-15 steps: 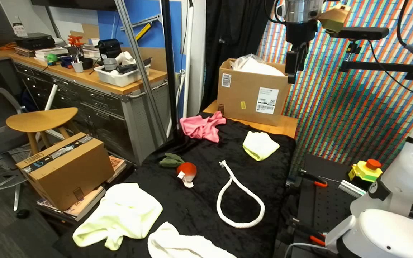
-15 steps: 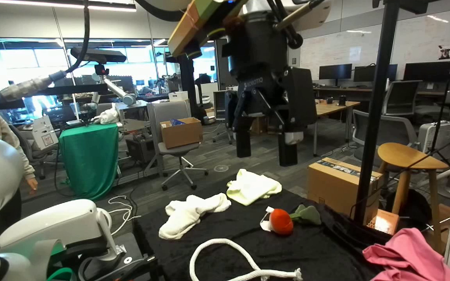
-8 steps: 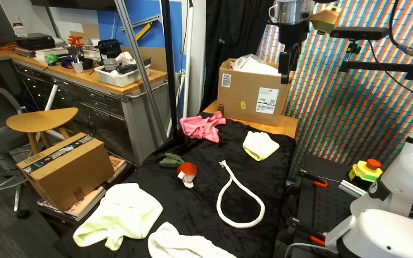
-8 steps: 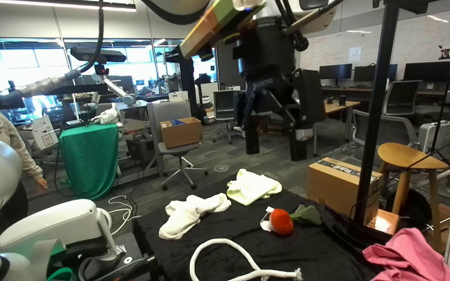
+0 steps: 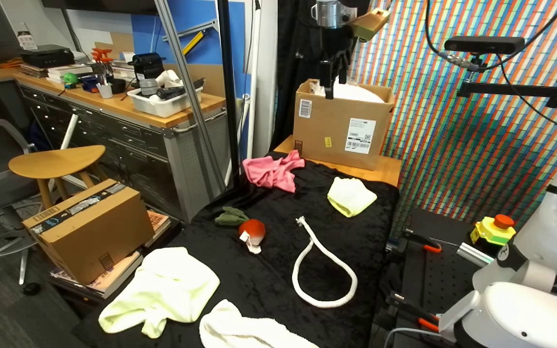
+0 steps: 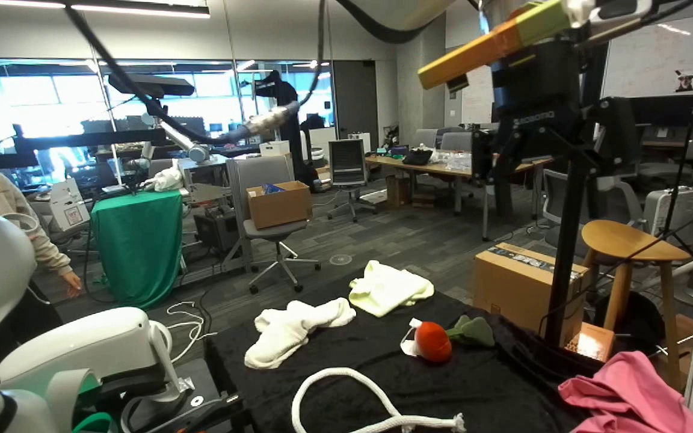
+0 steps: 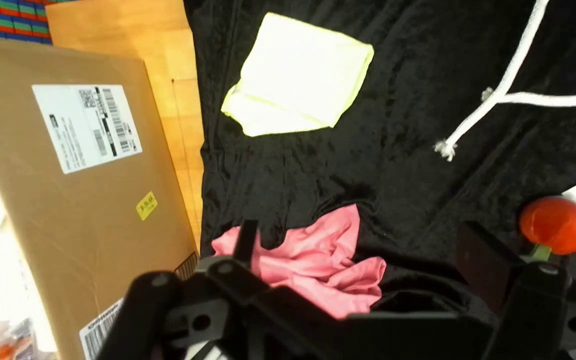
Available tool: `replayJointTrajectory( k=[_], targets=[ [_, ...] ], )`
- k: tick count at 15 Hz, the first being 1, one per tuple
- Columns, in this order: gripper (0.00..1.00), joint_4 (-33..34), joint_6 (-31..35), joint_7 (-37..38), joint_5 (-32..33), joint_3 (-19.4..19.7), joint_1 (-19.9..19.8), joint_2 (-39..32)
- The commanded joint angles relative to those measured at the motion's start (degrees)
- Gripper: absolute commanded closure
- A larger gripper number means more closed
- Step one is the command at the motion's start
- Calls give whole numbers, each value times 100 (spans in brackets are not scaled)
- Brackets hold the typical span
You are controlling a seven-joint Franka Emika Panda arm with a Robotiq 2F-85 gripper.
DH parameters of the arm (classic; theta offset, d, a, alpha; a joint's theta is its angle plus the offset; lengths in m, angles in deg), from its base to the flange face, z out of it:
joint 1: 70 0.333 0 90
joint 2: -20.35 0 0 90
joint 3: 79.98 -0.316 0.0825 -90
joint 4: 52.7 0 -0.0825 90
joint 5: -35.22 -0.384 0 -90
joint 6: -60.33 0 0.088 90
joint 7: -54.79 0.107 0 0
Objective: Stack the objects on the table together
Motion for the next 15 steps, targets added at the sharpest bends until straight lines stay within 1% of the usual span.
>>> replayJointTrajectory(
  k=[1,6,8,11,15],
  targets=[
    [0,1437,30,-360,-328,116,-5,-1277],
    [0,2919,-216,-455,-820,56,-104,-2694],
    [0,3320,-331,-480,-926,32,-142,-3110],
    [0,3631,-523,-504,-1090,14,-232,-3506],
    [0,3886,-721,-406,-1091,42,-303,-3900]
  ],
)
